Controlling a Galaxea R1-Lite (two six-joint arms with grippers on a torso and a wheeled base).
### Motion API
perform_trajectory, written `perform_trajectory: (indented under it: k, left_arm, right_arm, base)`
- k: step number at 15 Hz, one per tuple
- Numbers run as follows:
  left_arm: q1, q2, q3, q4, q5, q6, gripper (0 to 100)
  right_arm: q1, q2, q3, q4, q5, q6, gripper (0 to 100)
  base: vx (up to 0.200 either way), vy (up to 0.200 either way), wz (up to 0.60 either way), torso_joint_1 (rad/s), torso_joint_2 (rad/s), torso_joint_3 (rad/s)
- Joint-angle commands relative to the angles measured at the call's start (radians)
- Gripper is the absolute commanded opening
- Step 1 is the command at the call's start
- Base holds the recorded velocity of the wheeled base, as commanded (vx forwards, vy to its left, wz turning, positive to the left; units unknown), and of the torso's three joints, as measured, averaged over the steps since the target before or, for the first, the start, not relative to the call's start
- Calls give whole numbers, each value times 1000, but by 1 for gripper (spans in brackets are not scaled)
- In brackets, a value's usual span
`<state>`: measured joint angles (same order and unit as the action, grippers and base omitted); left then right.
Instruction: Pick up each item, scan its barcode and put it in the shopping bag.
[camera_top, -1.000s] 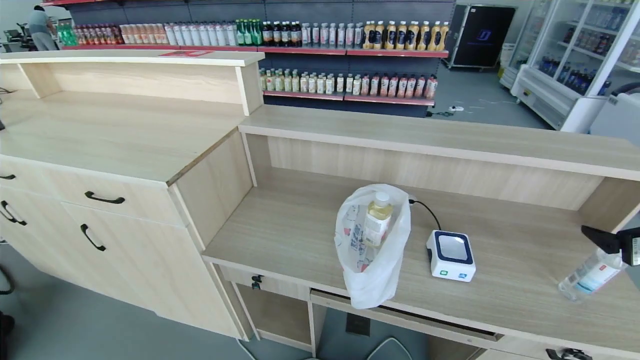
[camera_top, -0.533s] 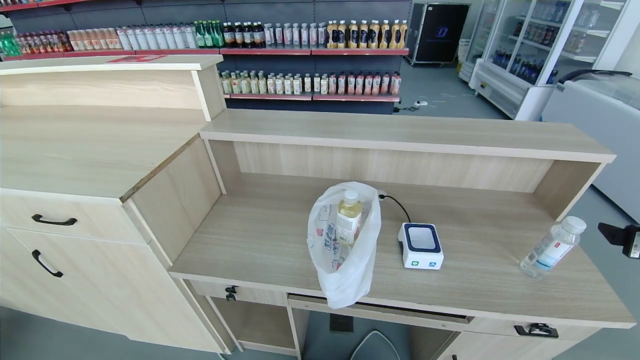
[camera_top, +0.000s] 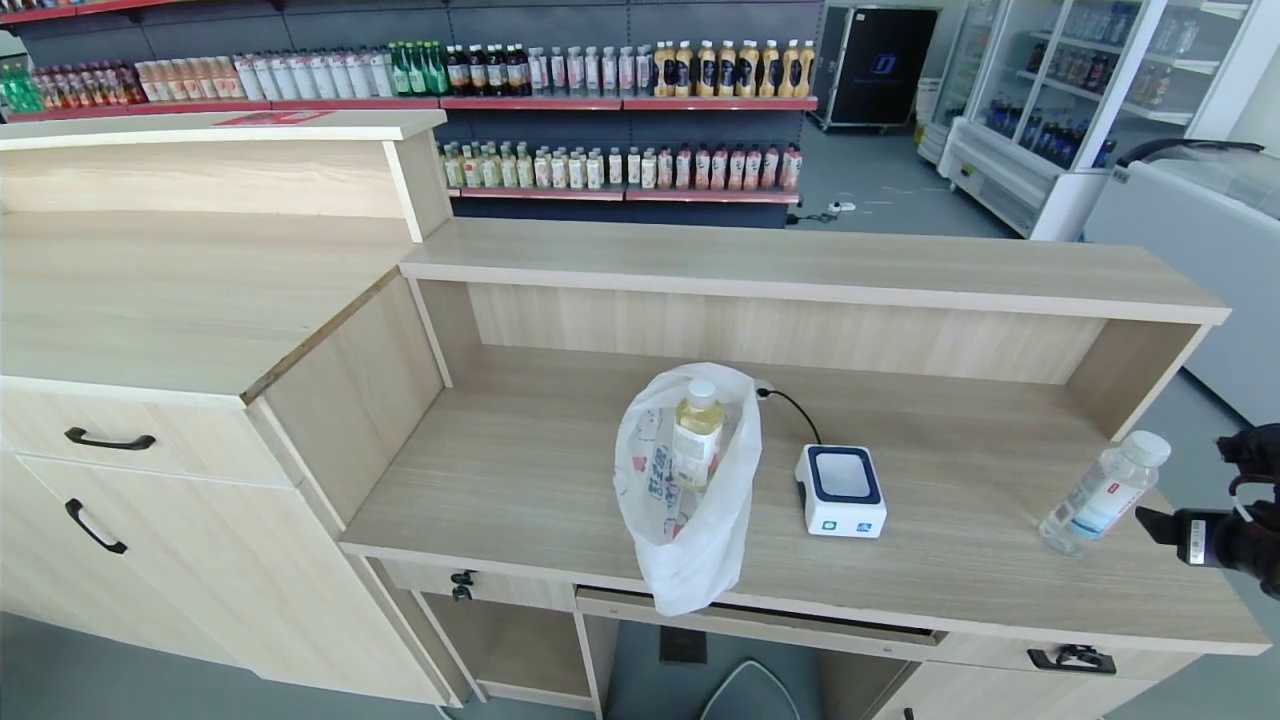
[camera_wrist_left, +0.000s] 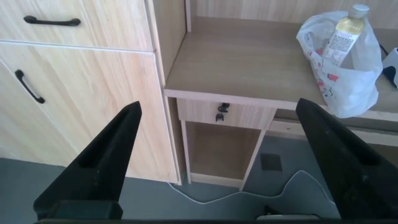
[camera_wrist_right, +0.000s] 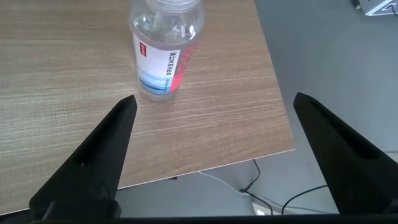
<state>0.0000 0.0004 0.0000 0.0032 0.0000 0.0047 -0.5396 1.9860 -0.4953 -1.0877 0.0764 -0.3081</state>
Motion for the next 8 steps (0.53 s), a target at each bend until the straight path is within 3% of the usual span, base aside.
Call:
perform_trajectory:
  k: [1, 8]
  left_arm:
    - [0, 0, 0, 0, 0, 0, 100]
    - [0, 0, 0, 0, 0, 0, 100]
  right_arm:
    - [-10, 33, -3, -9, 0, -11, 100]
    - [-42, 136, -46, -109, -6, -85, 100]
  base:
    - [0, 0, 0, 0, 0, 0]
    - [0, 0, 0, 0, 0, 0]
